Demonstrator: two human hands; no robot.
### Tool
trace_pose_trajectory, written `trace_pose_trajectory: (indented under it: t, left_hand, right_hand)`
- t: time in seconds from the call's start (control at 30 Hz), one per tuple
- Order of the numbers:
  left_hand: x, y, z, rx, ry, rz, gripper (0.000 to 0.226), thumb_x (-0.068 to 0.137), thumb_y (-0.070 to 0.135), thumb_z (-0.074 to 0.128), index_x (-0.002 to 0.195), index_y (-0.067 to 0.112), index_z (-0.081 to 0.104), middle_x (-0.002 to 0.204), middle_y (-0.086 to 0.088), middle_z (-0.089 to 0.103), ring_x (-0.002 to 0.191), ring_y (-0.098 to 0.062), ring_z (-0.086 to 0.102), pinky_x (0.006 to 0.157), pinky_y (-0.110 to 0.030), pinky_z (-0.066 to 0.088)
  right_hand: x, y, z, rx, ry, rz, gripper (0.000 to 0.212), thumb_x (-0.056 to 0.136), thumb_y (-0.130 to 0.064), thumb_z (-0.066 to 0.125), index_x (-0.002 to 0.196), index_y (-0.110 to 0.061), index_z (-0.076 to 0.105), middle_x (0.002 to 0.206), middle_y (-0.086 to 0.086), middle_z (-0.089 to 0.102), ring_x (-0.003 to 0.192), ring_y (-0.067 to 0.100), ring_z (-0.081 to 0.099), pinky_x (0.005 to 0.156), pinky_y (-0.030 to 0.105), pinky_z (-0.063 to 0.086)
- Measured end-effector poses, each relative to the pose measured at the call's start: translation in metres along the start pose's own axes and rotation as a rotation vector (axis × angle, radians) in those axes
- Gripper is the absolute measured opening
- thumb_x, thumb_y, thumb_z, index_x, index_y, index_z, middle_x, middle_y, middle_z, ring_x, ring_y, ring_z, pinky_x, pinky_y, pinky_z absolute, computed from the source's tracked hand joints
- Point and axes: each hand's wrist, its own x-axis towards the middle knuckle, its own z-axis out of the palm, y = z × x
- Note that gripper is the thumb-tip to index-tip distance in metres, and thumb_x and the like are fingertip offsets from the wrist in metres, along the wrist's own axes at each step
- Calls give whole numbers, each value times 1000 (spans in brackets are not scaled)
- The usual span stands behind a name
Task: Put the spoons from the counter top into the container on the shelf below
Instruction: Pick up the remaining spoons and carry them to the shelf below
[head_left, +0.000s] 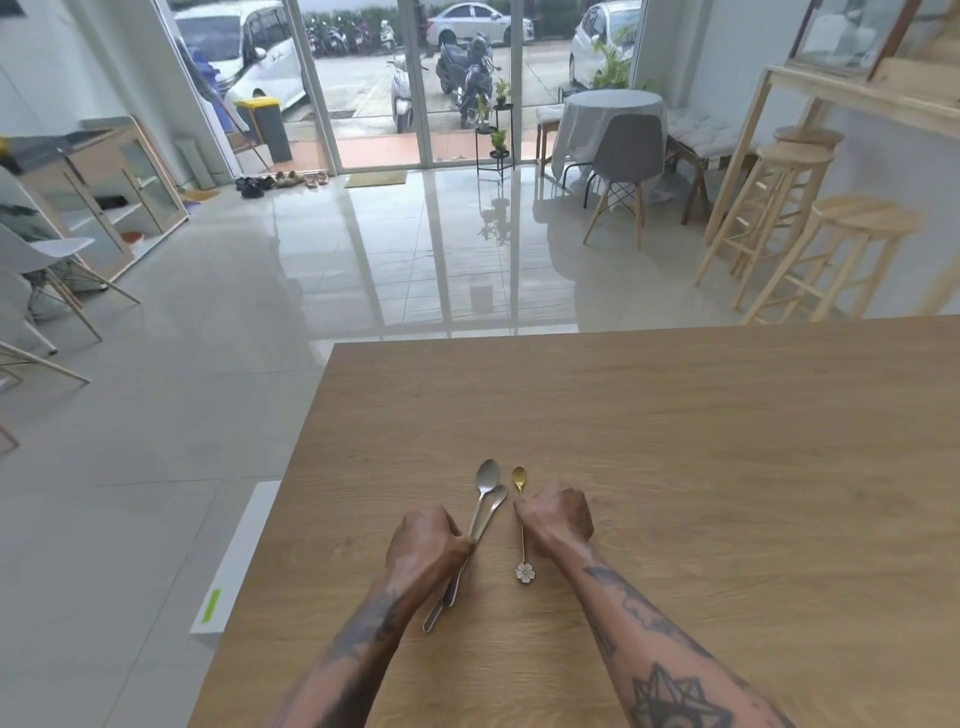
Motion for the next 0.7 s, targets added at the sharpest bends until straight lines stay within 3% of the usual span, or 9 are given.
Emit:
trace_pose_trajectory:
  t: [0.07,0.2,0.3,0.53,0.7]
  left_hand:
    - [-1,5,2,0,2,17,31,80,38,80,82,6,81,79,-5,79,72,-19,74,71,-31,61]
    - [2,10,5,15,1,-13,18,83,15,75,91,-1,78,92,-12,78,86,-24,75,81,-35,63]
    - [-2,10,4,10,-26,-36,19,79,22,78,82,4,73,84,-11,75,74,-21,67,68,-29,55]
    - [-25,2,8,172,33,76,29,81,30,73,63,14,57,69,-6,60,65,-24,60,61,-32,52]
    - [-42,-24,10,-8,43,76,35,80,27,72,53,13,54,53,-1,50,49,-17,48,43,-21,35]
  right_hand:
    - [-5,1,-1,-12,0,-2,40,87,-40,61,55,-18,53,55,-1,51,50,14,49,41,17,27]
    - [-14,7,-1,-9,-1,1,34,88,-23,58,55,-18,54,53,-1,48,49,13,46,43,18,30]
    - [-22,12,-4,-15,-32,-10,28,86,-19,59,59,-19,55,51,-4,45,45,11,40,42,18,29]
    - [-41,23,-6,-5,-52,-24,41,83,-28,60,45,-19,47,49,-5,45,46,13,43,41,21,28]
    - [-68,34,-3,33,-34,-48,43,80,-27,63,44,-18,41,46,-7,40,42,10,37,42,24,25]
